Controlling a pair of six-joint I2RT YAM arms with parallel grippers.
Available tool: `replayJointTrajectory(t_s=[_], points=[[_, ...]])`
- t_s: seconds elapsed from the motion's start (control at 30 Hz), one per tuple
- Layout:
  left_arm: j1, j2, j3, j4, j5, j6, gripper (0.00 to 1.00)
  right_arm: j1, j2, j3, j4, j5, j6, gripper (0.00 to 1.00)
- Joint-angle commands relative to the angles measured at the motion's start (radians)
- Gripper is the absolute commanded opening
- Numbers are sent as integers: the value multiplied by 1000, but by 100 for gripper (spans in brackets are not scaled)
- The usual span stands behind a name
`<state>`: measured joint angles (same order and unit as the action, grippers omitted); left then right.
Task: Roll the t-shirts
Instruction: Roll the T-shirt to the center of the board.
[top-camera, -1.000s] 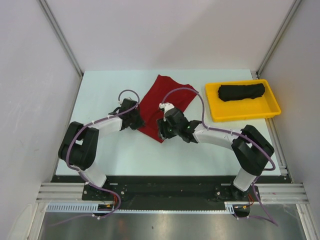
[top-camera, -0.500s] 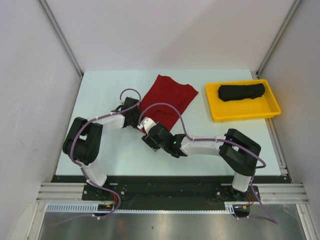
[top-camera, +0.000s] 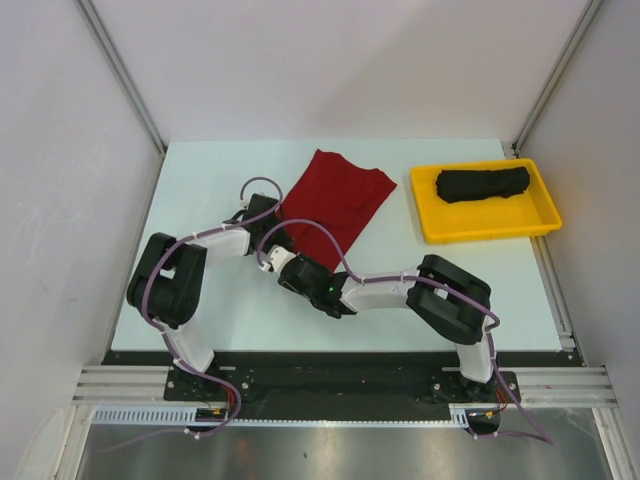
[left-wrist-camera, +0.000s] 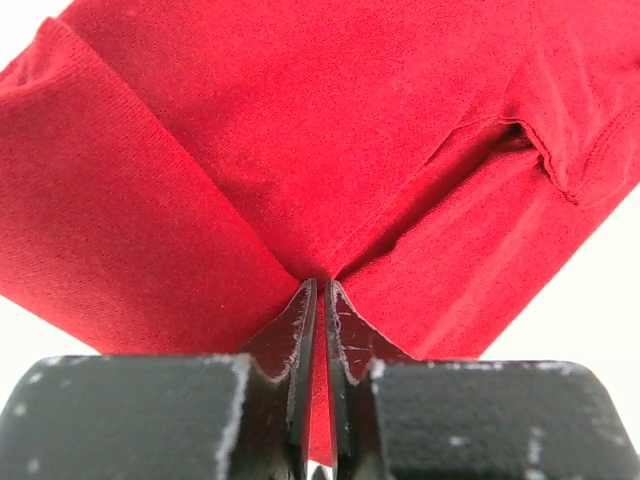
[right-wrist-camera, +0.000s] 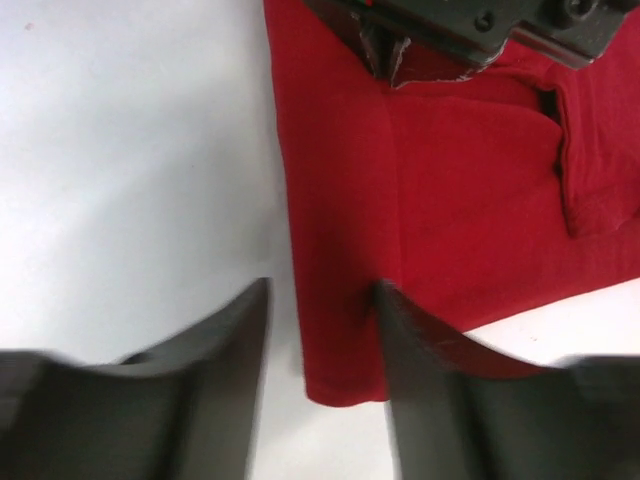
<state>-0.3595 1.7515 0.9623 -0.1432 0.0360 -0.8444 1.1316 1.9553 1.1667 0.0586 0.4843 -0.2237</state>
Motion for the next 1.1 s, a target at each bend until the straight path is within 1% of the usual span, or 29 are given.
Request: replayJointTrajectory(t_s=[0.0, 0.1, 0.17, 0.2, 0.27, 0.3, 0.37, 0.4, 0.47, 0.5, 0.53, 0.6, 0.7, 0.77, 0.8, 0.93, 1.0, 1.07], points=[[19, 3, 32, -19, 25, 21, 11, -44, -2, 44, 17, -35, -6, 46], [39, -13, 30, -12, 51, 34, 17, -82, -30, 44, -3, -155, 27, 42], [57, -49, 32, -4, 68, 41, 29, -101, -51, 44, -11, -208, 53, 38], [65, -62, 35, -6, 74, 44, 35, -118, -55, 42, -19, -272, 61, 38], [91, -105, 50, -7, 88, 51, 38, -136, -62, 45, -26, -326, 87, 37], [99, -119, 58, -22, 97, 59, 43, -162, -64, 47, -35, -398, 99, 37], [117, -164, 73, -33, 102, 70, 47, -190, -65, 53, -45, -463, 135, 36], [120, -179, 75, -47, 100, 76, 49, -203, -64, 54, -46, -534, 145, 35], [125, -225, 63, -56, 100, 79, 49, -249, -61, 57, -48, -607, 185, 34], [125, -240, 52, -55, 102, 79, 49, -265, -53, 63, -51, -686, 201, 35], [125, -254, 38, -53, 111, 76, 48, -282, -50, 65, -51, -723, 211, 34], [125, -299, -19, -35, 113, 62, 44, -326, -33, 74, -48, -823, 248, 34], [123, -363, -124, 3, 131, 36, 39, -375, -10, 82, -34, -930, 302, 33], [119, -394, -204, 27, 134, 25, 38, -401, 19, 88, -22, -986, 332, 33], [116, -418, -226, 56, 140, 21, 35, -421, 31, 93, -16, -1027, 346, 33], [96, -429, -281, 99, 148, 19, 33, -464, 86, 103, 4, -1109, 418, 33], [90, -417, -281, 119, 150, 19, 31, -481, 99, 103, 17, -1142, 437, 32], [77, -385, -258, 123, 147, 22, 30, -490, 112, 103, 21, -1144, 463, 32]])
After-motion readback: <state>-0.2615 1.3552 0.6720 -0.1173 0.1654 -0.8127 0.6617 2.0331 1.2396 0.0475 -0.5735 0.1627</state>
